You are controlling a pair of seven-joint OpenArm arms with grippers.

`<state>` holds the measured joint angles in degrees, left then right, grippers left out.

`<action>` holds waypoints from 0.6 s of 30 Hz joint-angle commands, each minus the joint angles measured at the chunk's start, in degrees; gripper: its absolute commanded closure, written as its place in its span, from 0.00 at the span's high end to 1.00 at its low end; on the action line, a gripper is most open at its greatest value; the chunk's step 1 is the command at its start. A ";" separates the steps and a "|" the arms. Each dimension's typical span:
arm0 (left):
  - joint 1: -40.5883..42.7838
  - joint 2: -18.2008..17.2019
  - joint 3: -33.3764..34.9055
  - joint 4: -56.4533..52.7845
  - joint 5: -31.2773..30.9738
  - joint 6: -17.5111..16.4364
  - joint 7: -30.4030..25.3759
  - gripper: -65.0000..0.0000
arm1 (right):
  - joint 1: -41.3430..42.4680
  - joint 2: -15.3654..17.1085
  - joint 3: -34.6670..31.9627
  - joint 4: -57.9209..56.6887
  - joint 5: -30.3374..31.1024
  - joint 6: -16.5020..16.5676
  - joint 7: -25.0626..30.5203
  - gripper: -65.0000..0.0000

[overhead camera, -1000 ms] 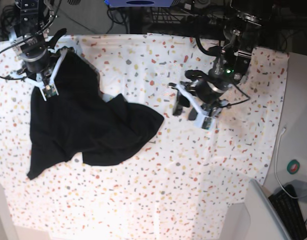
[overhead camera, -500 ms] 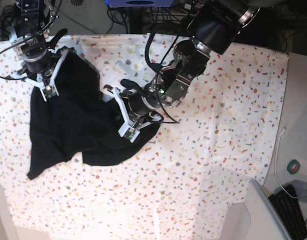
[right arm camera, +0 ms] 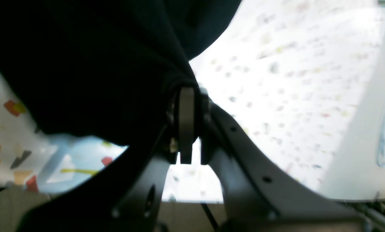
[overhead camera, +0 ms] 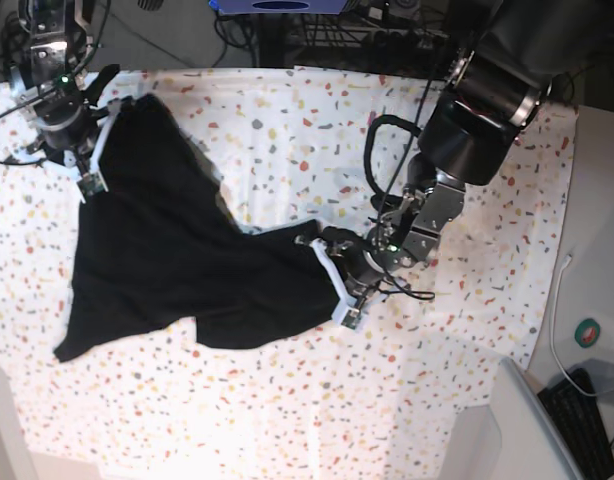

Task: Layout the t-shirt on the table in an organized manner, then fold the t-shirt properly
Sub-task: 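Grasp the shirt hem with the left gripper and pull it away from the right gripper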

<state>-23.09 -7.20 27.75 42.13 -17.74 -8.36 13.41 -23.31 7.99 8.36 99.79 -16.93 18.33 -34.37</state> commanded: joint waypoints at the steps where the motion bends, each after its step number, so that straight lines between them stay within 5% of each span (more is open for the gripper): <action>1: -1.13 -2.60 -0.27 1.34 0.73 1.28 0.26 0.00 | 1.38 0.76 0.21 -0.49 -0.96 0.35 0.39 0.00; 9: -3.50 -12.01 -0.36 9.43 0.29 1.28 0.79 0.00 | 8.94 1.20 0.30 -3.30 -1.40 6.07 -0.05 0.00; 13: -3.15 -15.70 -1.15 15.94 0.20 1.28 8.44 0.00 | 11.57 2.87 0.21 -4.10 -4.92 6.16 -0.14 0.00; 18: 7.14 -16.40 -16.45 30.79 0.20 1.20 17.32 0.00 | 11.49 2.60 0.30 -4.45 -8.61 6.16 -0.14 0.00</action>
<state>-14.98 -23.14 11.81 71.75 -17.43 -7.42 31.59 -12.40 10.07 8.45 94.43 -24.93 24.69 -35.16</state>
